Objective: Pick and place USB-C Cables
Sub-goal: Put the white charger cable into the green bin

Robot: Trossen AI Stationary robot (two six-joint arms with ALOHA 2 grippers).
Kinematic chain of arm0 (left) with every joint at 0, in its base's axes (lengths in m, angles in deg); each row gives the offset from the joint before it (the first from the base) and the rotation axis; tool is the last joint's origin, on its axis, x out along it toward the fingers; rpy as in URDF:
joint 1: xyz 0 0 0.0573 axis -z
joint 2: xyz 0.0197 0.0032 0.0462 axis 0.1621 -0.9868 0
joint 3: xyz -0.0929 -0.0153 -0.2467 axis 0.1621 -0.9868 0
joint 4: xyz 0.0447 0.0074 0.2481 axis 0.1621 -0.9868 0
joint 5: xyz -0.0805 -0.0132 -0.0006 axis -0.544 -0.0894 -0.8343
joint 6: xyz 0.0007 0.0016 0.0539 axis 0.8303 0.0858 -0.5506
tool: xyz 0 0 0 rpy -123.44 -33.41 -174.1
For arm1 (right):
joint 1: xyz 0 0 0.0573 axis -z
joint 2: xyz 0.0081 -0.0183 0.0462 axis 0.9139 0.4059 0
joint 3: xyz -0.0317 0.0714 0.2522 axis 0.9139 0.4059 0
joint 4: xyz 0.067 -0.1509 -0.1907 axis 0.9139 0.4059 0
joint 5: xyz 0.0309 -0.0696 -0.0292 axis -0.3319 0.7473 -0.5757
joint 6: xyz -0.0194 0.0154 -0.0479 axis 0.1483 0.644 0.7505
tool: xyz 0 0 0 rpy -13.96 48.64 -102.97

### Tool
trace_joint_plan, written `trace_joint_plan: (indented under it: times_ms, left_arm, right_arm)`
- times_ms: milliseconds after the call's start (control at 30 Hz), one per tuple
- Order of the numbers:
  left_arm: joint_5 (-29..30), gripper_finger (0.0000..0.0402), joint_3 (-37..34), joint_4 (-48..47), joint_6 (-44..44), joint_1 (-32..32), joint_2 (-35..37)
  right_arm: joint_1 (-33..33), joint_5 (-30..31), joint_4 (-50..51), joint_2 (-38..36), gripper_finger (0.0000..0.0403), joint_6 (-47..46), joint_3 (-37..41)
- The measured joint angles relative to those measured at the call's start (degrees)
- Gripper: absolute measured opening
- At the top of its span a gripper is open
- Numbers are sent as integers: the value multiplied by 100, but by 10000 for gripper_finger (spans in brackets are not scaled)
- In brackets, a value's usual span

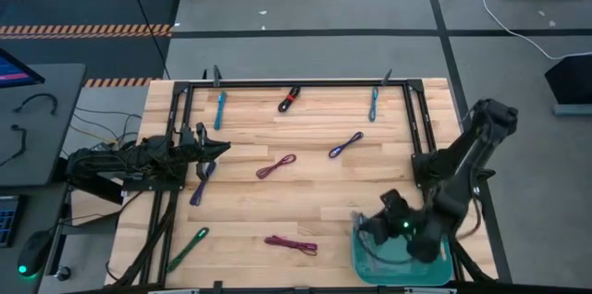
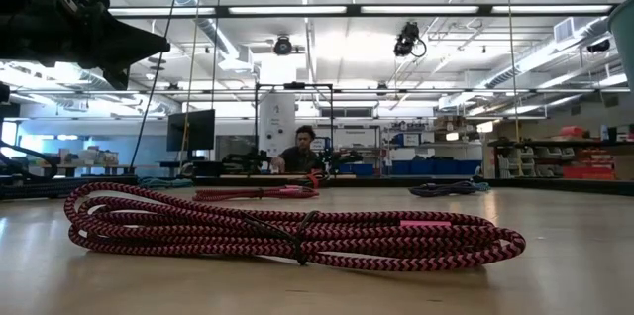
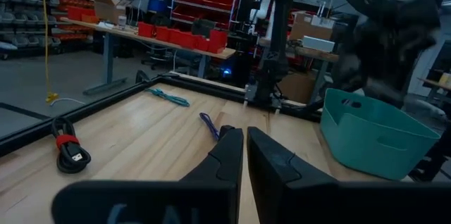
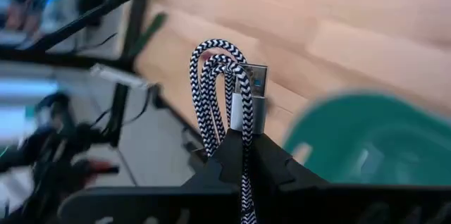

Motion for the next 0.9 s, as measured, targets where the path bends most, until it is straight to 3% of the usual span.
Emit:
trace_joint_plan:
  times_ms: [167, 400, 700, 900]
  left_arm:
    - [0, 35, 0, 1, 0, 0, 0]
    - [13, 31, 0, 8, 140, 0, 0]
    - [17, 35, 0, 56, 343, 2, 0]
    - [17, 38, 0, 73, 265, 0, 0]
  right_arm:
    - [-29, -1014, -319, 687, 9, -392, -2]
    - [81, -1261, -415, 1167, 12, -519, -2]
    - [261, -1519, 22, 993, 26, -492, -4]
    - [371, -1851, 394, 828, 82, -52, -4]
